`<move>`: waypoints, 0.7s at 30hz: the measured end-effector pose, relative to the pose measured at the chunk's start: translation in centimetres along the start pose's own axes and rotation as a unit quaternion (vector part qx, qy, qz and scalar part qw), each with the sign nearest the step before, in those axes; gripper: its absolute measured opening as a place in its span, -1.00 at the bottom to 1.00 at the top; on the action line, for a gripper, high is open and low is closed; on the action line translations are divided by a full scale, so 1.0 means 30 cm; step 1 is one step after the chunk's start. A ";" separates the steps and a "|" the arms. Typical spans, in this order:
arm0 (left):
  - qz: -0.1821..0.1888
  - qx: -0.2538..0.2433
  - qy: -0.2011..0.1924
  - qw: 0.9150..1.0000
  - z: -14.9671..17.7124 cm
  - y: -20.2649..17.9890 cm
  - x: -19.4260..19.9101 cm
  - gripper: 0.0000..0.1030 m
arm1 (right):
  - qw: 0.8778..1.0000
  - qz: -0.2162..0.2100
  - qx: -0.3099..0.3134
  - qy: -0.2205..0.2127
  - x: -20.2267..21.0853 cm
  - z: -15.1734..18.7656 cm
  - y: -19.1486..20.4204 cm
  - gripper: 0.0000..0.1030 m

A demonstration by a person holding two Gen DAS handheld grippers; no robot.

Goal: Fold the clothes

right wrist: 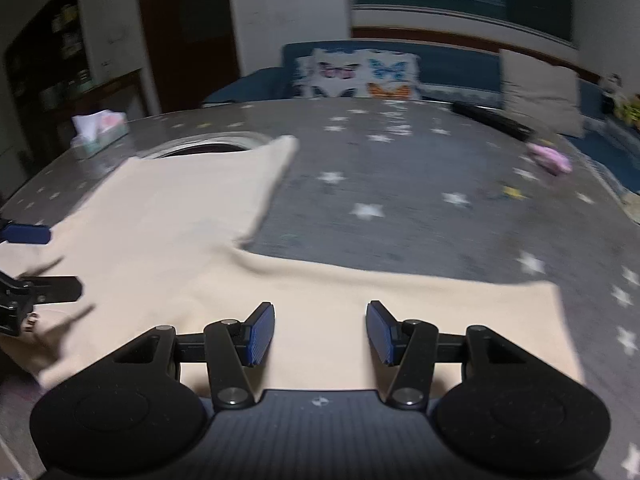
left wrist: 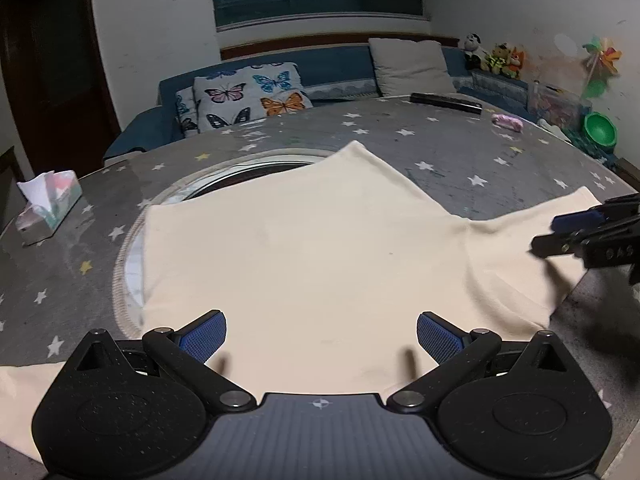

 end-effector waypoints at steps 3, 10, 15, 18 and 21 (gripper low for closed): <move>0.005 -0.008 0.002 1.000 -0.004 -0.027 -0.011 1.00 | 1.000 0.026 -0.012 -0.003 0.024 0.018 -0.074 0.01; 0.021 -0.025 0.003 0.999 -0.008 -0.091 -0.023 1.00 | 0.995 0.089 -0.048 -0.011 0.082 0.056 -0.228 0.01; 0.029 -0.040 0.007 0.999 -0.002 -0.130 -0.037 1.00 | 0.989 0.116 -0.089 -0.015 0.124 0.097 -0.309 -0.01; 0.035 -0.047 0.010 0.998 0.001 -0.150 -0.047 1.00 | 0.987 0.120 -0.104 -0.012 0.125 0.115 -0.329 -0.07; 0.037 -0.054 0.012 0.998 0.005 -0.168 -0.053 1.00 | 0.986 0.124 -0.111 -0.015 0.114 0.115 -0.336 -0.26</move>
Point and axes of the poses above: each gripper's, at about its wrist camera, not at the fingertips, and x roughly against the way its jaws point, y to its left, z to its underside, the point moved 3 cm from there along -x, roughly the way its jaws point, and after that the axes turned 5 degrees about z, right-handed, at the moved point
